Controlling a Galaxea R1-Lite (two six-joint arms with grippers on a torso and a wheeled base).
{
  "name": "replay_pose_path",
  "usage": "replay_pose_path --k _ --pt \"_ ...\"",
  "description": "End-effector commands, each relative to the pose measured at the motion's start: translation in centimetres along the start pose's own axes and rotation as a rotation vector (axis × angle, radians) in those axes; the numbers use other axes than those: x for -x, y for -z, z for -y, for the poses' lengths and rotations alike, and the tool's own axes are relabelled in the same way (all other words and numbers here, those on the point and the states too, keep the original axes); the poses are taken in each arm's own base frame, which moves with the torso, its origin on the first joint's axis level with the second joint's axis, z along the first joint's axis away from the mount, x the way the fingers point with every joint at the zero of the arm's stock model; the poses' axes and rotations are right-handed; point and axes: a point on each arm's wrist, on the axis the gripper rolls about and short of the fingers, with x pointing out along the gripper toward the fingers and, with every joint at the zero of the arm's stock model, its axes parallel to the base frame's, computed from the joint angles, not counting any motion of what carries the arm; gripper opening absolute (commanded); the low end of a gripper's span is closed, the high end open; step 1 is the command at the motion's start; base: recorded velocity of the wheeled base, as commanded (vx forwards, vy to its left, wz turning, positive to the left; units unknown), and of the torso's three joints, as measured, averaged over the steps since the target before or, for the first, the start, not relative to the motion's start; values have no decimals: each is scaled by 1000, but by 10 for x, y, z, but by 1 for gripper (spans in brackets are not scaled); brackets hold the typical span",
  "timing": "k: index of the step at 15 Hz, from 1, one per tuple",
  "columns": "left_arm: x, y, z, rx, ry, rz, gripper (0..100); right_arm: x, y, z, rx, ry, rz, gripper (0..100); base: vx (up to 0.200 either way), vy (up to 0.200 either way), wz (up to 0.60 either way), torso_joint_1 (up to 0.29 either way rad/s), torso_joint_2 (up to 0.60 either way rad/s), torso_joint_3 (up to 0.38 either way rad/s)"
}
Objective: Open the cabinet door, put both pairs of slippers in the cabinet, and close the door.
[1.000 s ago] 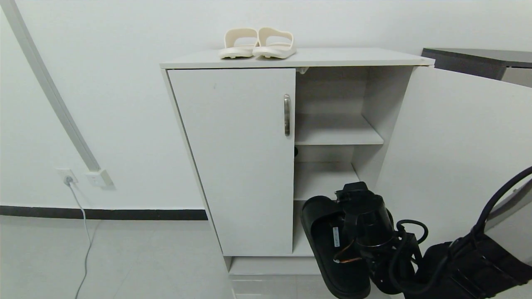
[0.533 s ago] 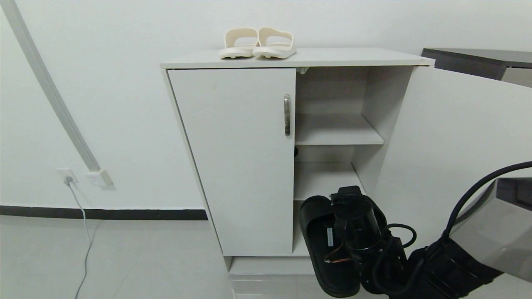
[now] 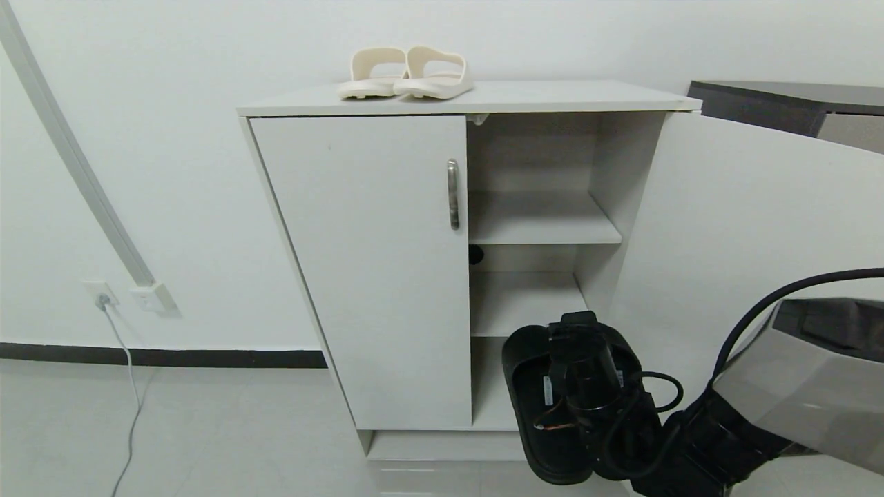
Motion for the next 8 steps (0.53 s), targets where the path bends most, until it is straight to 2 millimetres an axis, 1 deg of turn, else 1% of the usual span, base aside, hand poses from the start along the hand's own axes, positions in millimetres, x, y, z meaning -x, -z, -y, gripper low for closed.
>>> replay_pose_path --k 1,3,4,7,8 --pt "0 0 0 0 0 -2 0 0 1 -1 3 -3 -3 0 0 0 0 0 0 0" --pt "0 0 0 0 0 -2 0 -6 8 -5 10 -9 -10 0 0 0 0 0 0 0" --pt "0 0 0 0 0 -2 0 -13 13 -11 3 -14 1 0 0 0 0 0 0 0" --pt "0 0 0 0 0 -2 0 -45 33 -36 -21 -25 42 0 0 0 0 0 0 0" --pt "0 0 0 0 0 -2 0 -54 34 -40 -32 -19 51 0 0 0 0 0 0 0"
